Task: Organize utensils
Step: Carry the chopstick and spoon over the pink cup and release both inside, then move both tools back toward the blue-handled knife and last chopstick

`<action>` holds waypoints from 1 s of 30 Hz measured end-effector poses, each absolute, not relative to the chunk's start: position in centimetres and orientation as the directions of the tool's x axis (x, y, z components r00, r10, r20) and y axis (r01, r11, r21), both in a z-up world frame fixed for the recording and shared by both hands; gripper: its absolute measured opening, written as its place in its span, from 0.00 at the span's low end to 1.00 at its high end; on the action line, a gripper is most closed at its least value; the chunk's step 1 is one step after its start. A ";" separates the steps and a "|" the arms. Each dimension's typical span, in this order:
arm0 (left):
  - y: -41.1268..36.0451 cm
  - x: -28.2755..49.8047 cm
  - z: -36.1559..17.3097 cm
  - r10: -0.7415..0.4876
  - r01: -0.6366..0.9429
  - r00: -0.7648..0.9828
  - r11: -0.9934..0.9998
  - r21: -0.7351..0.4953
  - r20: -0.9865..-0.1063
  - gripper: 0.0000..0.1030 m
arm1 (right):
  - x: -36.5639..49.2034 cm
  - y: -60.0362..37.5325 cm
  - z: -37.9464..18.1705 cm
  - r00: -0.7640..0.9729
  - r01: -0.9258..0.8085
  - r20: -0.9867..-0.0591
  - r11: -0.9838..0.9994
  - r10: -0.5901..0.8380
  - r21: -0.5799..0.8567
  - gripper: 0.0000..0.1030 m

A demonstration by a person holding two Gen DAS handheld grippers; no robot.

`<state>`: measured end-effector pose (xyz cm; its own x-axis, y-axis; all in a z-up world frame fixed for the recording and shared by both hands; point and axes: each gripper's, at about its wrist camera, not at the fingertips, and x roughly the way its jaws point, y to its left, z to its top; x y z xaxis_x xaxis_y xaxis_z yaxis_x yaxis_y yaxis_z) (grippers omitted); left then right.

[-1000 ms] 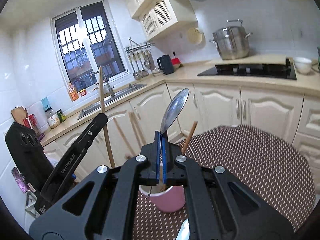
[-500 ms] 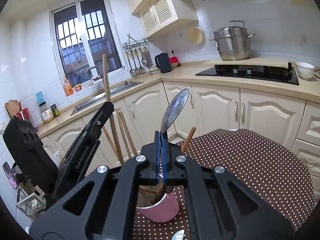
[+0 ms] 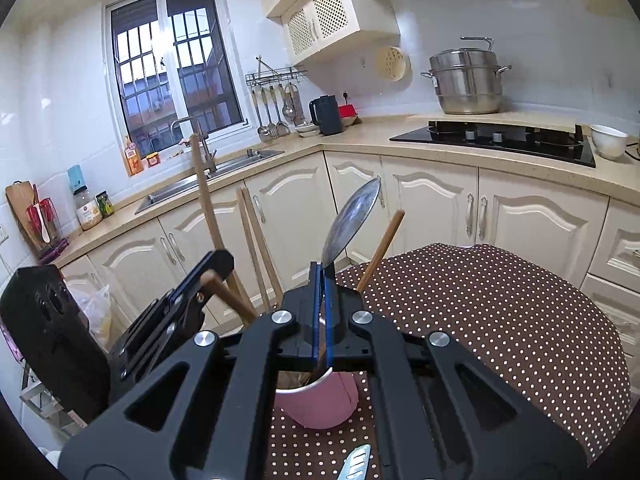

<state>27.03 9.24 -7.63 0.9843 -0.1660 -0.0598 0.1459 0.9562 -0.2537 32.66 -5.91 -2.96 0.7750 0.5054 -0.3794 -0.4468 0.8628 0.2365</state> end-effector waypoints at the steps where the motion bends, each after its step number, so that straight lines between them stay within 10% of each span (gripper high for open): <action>1: 9.2 26.9 -7.8 -0.168 0.146 0.983 0.957 -0.250 -0.069 0.06 | 32.5 -5.7 -3.1 0.775 -0.447 -0.382 0.864 0.503 0.230 0.02; 11: 9.7 25.9 -9.4 -0.243 0.195 0.954 0.947 -0.254 -0.173 0.07 | 31.4 -4.8 -4.3 0.778 -0.439 -0.400 0.875 0.484 0.204 0.02; 15: 10.2 25.3 -9.4 -0.251 0.196 0.950 0.943 -0.271 -0.186 0.35 | 31.0 -4.5 -4.8 0.780 -0.437 -0.407 0.879 0.476 0.192 0.03; 30: 10.9 24.0 -10.0 -0.213 0.113 0.906 0.955 -0.274 -0.367 0.39 | 30.1 -3.1 -7.3 0.758 -0.424 -0.470 0.889 0.453 0.175 0.03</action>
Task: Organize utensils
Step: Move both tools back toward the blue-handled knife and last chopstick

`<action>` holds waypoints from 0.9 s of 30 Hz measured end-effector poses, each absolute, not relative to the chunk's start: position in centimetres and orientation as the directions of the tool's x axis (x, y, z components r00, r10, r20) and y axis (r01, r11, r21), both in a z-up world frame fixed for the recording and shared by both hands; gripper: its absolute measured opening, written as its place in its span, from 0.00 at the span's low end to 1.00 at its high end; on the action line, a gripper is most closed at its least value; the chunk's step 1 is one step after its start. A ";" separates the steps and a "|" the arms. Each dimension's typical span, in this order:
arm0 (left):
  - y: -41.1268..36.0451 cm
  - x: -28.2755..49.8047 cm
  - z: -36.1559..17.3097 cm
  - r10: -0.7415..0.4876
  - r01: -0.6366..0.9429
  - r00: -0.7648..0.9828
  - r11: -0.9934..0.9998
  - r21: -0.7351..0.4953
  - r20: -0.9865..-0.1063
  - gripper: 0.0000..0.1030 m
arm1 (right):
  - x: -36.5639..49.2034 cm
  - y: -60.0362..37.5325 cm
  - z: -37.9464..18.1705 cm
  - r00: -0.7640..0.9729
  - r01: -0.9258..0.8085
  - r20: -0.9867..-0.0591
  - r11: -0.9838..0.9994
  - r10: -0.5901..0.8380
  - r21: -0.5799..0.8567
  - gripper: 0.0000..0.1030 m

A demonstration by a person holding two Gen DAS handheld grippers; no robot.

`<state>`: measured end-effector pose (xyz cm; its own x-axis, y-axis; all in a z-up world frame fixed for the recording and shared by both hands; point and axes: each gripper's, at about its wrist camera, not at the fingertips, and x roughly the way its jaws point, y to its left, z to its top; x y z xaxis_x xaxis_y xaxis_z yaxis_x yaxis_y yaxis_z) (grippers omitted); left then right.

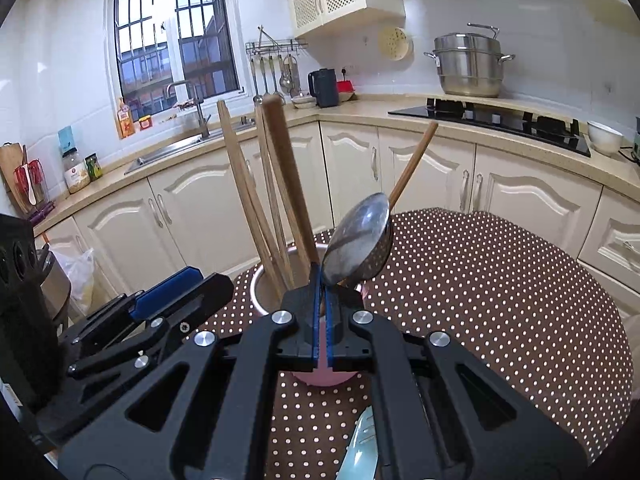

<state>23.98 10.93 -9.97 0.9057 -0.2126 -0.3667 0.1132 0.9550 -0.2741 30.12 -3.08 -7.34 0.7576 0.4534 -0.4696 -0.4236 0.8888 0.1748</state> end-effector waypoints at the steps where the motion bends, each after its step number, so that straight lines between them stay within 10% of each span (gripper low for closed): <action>1: 10.9 23.9 -10.0 -0.214 0.113 0.903 0.955 -0.275 -0.372 0.39 | 30.1 -3.2 -7.5 0.756 -0.421 -0.471 0.888 0.455 0.183 0.03; 11: 10.6 22.0 -9.9 -0.213 0.103 0.879 0.958 -0.267 -0.427 0.43 | 29.0 -4.0 -7.3 0.744 -0.396 -0.485 0.888 0.460 0.235 0.05; 15: 10.5 21.5 -9.8 -0.215 0.097 0.871 0.956 -0.276 -0.441 0.43 | 27.9 -4.7 -6.6 0.765 -0.379 -0.460 0.893 0.450 0.244 0.52; 27: 7.2 20.6 -10.4 -0.257 0.135 0.788 0.959 -0.250 -0.559 0.43 | 25.6 -9.1 -8.1 0.747 -0.307 -0.525 0.912 0.408 0.271 0.55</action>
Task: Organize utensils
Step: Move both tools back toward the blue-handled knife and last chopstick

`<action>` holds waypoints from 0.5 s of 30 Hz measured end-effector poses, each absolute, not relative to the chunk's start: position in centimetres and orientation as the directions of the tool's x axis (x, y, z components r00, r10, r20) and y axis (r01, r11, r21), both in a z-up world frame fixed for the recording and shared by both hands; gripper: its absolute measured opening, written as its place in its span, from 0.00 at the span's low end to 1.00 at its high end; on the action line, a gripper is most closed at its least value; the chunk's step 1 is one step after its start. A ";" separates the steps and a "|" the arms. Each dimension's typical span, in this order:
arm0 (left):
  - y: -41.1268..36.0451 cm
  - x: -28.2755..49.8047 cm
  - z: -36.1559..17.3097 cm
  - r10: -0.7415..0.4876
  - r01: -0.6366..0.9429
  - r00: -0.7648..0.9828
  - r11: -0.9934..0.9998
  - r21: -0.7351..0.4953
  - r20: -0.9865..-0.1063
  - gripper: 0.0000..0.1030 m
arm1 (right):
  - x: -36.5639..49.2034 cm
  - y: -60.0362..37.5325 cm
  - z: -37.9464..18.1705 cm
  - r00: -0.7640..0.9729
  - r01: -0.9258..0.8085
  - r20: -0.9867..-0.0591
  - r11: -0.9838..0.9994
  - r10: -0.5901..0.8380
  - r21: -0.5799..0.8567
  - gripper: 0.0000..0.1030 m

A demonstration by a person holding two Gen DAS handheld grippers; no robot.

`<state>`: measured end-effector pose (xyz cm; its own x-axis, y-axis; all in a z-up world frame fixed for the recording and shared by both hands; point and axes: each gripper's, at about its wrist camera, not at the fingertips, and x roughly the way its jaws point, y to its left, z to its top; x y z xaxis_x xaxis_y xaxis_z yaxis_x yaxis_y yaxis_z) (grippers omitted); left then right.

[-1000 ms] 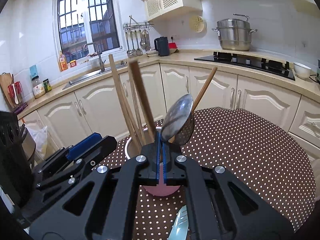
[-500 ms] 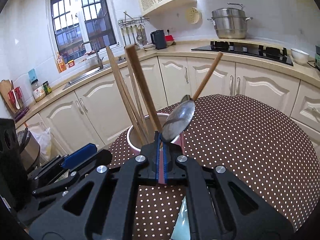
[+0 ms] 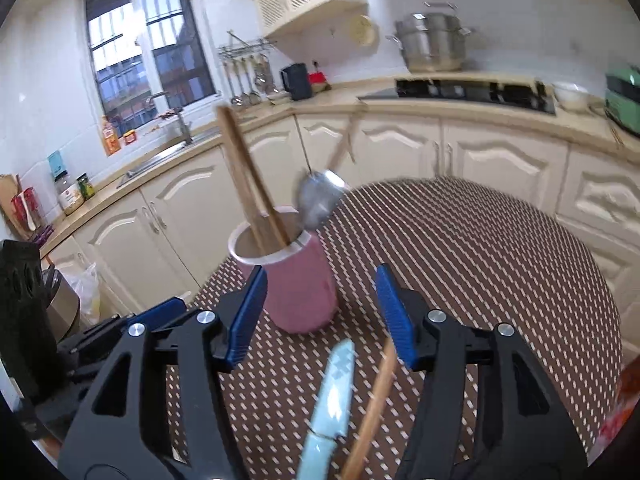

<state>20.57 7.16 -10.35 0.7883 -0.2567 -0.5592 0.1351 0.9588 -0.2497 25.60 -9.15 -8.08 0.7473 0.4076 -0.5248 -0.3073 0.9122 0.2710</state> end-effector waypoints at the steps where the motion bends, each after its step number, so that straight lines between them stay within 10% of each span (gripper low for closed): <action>1: 6.6 20.7 -10.7 -0.253 0.135 0.770 0.962 -0.238 -0.585 0.43 | 25.4 -9.4 -8.5 0.744 -0.298 -0.534 0.914 0.402 0.273 0.55; 15: 0.0 22.3 -15.8 -0.251 0.193 0.519 0.966 -0.173 -0.817 0.44 | 23.0 -15.5 -15.0 0.692 -0.153 -0.625 0.920 0.361 0.362 0.61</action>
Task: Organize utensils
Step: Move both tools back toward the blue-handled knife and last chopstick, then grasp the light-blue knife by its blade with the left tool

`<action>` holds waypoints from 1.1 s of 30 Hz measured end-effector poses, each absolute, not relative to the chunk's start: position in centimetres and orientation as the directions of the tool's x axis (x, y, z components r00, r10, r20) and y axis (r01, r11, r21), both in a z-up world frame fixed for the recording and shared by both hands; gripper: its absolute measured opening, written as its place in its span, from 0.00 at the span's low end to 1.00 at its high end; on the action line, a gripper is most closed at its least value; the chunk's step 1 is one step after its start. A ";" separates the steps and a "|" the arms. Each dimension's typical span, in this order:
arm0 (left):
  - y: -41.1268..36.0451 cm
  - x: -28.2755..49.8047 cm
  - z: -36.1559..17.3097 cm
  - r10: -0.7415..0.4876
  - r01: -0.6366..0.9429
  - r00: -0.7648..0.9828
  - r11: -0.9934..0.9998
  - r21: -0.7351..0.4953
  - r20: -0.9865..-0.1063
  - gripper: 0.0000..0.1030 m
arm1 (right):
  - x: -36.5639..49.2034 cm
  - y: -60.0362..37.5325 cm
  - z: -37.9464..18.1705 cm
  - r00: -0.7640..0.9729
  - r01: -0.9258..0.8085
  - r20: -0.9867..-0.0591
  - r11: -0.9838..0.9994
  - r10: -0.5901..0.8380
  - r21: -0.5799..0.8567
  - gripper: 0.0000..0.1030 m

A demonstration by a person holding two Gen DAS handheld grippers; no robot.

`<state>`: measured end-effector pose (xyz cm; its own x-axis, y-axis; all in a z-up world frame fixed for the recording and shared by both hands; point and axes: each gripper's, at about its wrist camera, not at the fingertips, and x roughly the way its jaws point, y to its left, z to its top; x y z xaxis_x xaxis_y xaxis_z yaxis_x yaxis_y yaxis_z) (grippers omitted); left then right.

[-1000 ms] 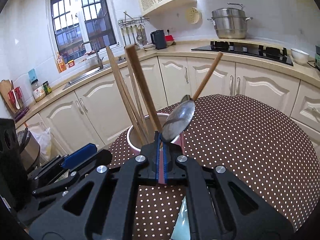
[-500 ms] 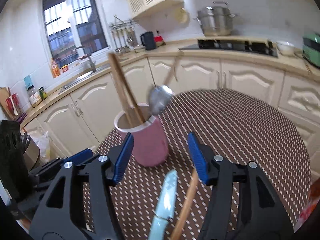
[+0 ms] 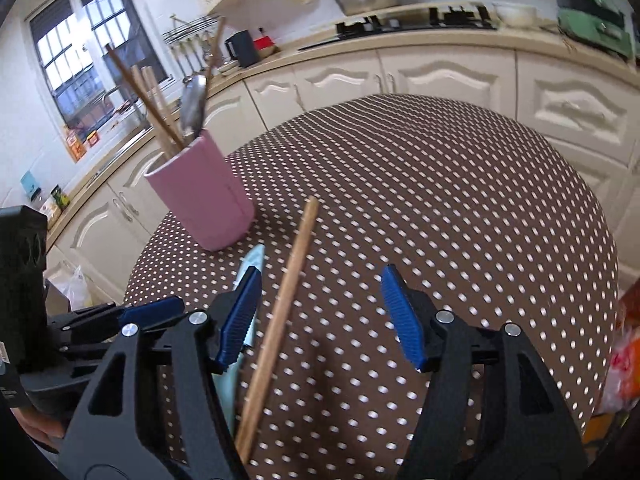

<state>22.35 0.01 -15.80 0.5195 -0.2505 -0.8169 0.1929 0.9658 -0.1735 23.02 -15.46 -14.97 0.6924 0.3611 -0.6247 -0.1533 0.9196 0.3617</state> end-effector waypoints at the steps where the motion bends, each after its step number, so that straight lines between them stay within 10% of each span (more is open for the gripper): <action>1: -0.3 22.5 -16.1 -0.245 0.192 0.510 0.967 -0.169 -0.824 0.43 | 22.9 -15.8 -15.2 0.691 -0.146 -0.625 0.917 0.363 0.371 0.61; 17: -4.5 25.7 -17.6 -0.087 0.181 0.470 0.984 0.000 -0.878 0.47 | 22.9 -18.4 -18.0 0.671 -0.117 -0.620 0.883 0.407 0.454 0.61; 33: -1.8 25.6 -17.5 -0.075 0.161 0.515 0.987 0.011 -0.854 0.26 | 24.1 -15.8 -17.0 0.606 -0.181 -0.699 0.921 0.380 0.344 0.61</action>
